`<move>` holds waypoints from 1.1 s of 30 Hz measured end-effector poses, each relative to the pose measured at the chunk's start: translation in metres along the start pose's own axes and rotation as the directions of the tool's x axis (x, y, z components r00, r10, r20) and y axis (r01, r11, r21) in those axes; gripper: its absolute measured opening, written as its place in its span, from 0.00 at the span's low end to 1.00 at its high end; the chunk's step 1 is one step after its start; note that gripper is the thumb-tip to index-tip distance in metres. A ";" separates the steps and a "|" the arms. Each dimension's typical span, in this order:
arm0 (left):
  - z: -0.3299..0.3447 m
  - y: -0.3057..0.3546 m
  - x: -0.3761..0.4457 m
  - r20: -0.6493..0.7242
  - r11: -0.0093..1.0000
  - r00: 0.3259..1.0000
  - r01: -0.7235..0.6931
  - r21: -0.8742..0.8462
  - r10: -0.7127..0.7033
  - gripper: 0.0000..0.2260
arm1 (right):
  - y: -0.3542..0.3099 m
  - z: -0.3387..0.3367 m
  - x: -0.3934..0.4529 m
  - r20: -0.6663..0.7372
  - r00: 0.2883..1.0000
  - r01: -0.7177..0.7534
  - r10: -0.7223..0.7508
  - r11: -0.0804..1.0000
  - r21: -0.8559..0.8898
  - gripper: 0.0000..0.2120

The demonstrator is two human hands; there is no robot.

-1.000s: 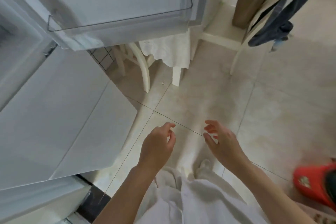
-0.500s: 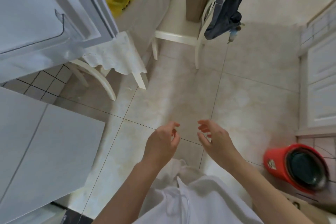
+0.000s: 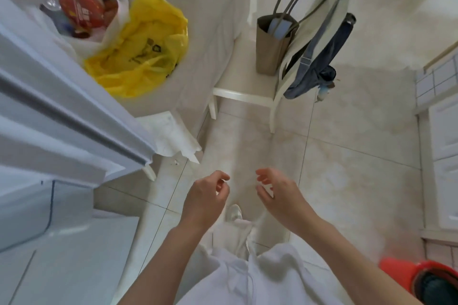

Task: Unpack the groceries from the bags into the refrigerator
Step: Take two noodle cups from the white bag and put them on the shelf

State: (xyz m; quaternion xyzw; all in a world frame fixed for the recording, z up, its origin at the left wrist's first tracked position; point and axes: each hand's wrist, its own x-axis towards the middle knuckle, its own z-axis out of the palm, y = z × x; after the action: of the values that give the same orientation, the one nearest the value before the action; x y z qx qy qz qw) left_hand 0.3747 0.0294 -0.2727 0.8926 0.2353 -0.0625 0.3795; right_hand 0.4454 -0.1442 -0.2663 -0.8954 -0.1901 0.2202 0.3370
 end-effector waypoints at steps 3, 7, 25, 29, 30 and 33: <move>-0.021 0.016 0.053 -0.052 0.999 0.998 -0.034 -0.007 0.034 0.08 | -0.017 -0.010 0.050 0.001 0.998 0.070 -0.070 0.997 -0.019 0.13; -0.042 0.029 0.101 -0.102 0.997 0.995 -0.030 -0.078 0.022 0.08 | -0.026 -0.018 0.103 0.018 0.995 0.103 -0.102 0.994 -0.023 0.13; -0.070 0.076 0.307 -0.381 0.915 0.834 0.337 -0.221 -0.399 0.06 | -0.059 -0.107 0.405 0.296 0.879 0.413 -0.373 0.907 -0.083 0.10; -0.084 0.083 0.338 -0.415 0.887 0.784 0.393 -0.242 -0.461 0.08 | -0.090 -0.114 0.468 0.338 0.821 0.511 -0.460 0.857 -0.076 0.10; -0.088 0.081 0.344 -0.422 0.877 0.770 0.408 -0.254 -0.480 0.09 | -0.099 -0.112 0.480 0.351 0.807 0.528 -0.474 0.847 -0.070 0.11; -0.103 0.071 0.357 -0.450 0.857 0.729 0.433 -0.281 -0.516 0.10 | -0.122 -0.102 0.510 0.381 0.771 0.562 -0.510 0.827 -0.031 0.11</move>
State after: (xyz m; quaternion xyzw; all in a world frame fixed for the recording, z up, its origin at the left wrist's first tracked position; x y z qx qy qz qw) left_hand 0.7159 0.1930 -0.2577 0.7536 0.5515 0.0995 0.3435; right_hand 0.8994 0.1376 -0.2491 -0.7702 -0.5108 0.2589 0.2807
